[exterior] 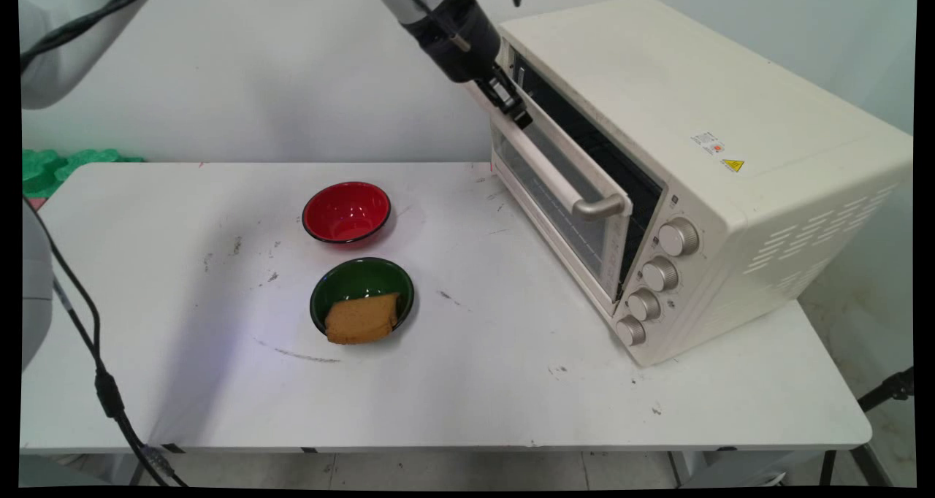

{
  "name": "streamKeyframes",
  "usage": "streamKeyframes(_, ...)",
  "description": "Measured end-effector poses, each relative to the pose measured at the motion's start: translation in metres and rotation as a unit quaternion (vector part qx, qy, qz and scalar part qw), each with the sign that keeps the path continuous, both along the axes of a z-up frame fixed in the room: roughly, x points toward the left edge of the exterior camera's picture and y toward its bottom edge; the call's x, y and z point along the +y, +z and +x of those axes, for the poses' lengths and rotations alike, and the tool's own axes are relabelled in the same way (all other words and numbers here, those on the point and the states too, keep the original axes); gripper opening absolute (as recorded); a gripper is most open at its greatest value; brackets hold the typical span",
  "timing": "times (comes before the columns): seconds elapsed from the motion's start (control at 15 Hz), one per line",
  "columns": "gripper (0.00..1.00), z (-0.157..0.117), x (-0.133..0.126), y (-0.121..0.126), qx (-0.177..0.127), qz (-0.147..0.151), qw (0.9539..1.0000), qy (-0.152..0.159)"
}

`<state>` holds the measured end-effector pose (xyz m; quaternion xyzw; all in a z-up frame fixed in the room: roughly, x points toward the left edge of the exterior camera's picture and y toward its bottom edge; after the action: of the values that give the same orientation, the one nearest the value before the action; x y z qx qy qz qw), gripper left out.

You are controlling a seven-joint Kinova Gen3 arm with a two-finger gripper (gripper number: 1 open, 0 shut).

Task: Open the oven

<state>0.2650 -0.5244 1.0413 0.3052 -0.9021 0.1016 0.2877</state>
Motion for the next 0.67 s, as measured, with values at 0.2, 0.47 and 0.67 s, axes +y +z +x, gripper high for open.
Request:
streamKeyframes(0.2,0.00,0.015,0.015,-0.011,0.011,0.001,0.9999,0.006)
streamKeyframes(0.47,0.00,0.036,0.035,-0.032,0.019,-0.003,0.9998,0.006)
streamKeyframes(0.67,0.00,0.052,0.051,-0.050,0.022,-0.007,0.9997,0.005)
